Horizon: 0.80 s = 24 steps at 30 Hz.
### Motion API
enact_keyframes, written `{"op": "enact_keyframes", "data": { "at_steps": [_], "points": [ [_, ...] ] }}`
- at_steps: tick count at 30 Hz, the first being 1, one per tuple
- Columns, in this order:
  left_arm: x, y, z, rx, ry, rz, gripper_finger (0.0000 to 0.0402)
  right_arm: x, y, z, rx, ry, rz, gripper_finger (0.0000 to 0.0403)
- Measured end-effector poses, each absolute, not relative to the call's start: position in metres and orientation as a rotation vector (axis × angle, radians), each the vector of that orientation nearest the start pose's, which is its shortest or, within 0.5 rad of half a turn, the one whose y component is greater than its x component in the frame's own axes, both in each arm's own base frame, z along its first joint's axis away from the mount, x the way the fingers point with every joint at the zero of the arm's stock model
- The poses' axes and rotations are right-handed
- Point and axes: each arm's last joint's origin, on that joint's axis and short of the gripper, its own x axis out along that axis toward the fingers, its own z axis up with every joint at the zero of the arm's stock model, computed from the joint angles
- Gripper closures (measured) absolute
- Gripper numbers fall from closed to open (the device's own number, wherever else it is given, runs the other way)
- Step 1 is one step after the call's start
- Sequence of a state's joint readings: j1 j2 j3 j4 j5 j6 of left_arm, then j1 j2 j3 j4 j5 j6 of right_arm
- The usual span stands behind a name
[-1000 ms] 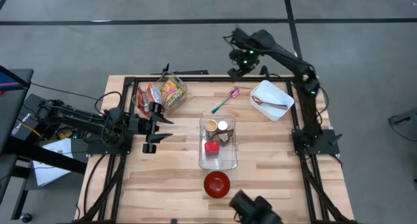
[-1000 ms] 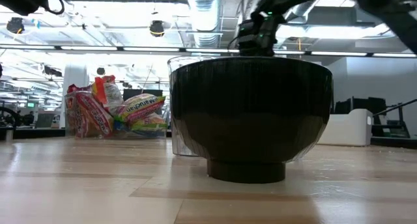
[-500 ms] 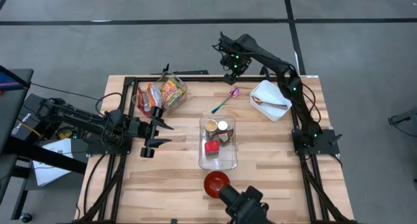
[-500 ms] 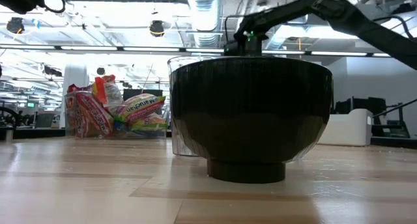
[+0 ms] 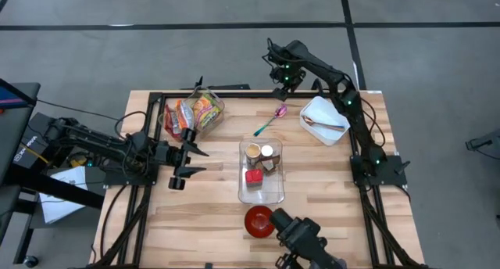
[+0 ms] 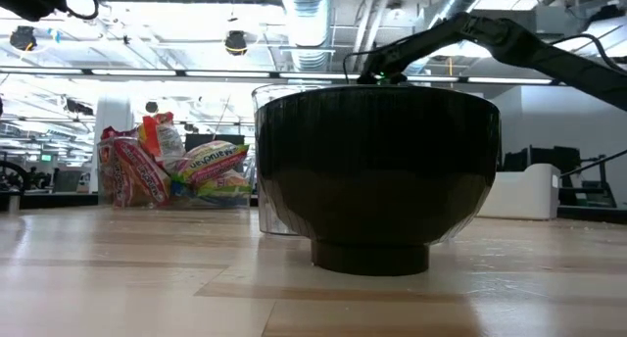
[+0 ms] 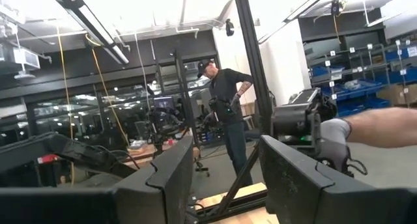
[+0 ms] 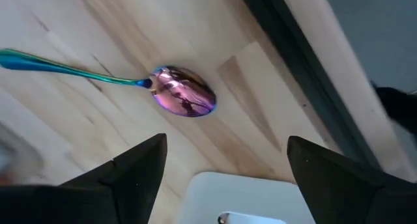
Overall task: Pick & Place Food Item
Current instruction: Put the blue spoon into the white bin
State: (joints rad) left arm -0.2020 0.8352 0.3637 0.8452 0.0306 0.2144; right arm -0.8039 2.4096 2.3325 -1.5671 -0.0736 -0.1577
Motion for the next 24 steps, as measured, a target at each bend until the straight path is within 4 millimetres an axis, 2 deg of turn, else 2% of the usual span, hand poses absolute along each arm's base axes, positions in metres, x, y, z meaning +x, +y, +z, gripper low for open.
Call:
{"op": "enact_keyframes", "data": {
  "at_steps": [4,9,14,21,24],
  "points": [
    [0.175,-0.037,0.277,0.166,-0.395,-0.191,0.0234,0.315,-0.334,0.225,0.677,1.477,-0.372,0.0092],
    [0.175,-0.037,0.277,0.142,-0.392,-0.196,0.0234,0.323,-0.327,0.223,0.658,1.487,-0.347,0.0092],
    [0.176,-0.038,0.274,0.113,-0.371,-0.207,0.0234,0.328,-0.325,0.21,0.642,1.524,-0.301,0.0092],
    [0.179,-0.041,0.271,0.114,-0.354,-0.22,0.0234,0.314,-0.331,0.19,0.694,1.568,-0.267,0.0092],
    [0.179,-0.04,0.272,0.112,-0.361,-0.205,0.0234,0.312,-0.336,0.179,0.717,1.518,-0.249,0.0092]
  ]
}}
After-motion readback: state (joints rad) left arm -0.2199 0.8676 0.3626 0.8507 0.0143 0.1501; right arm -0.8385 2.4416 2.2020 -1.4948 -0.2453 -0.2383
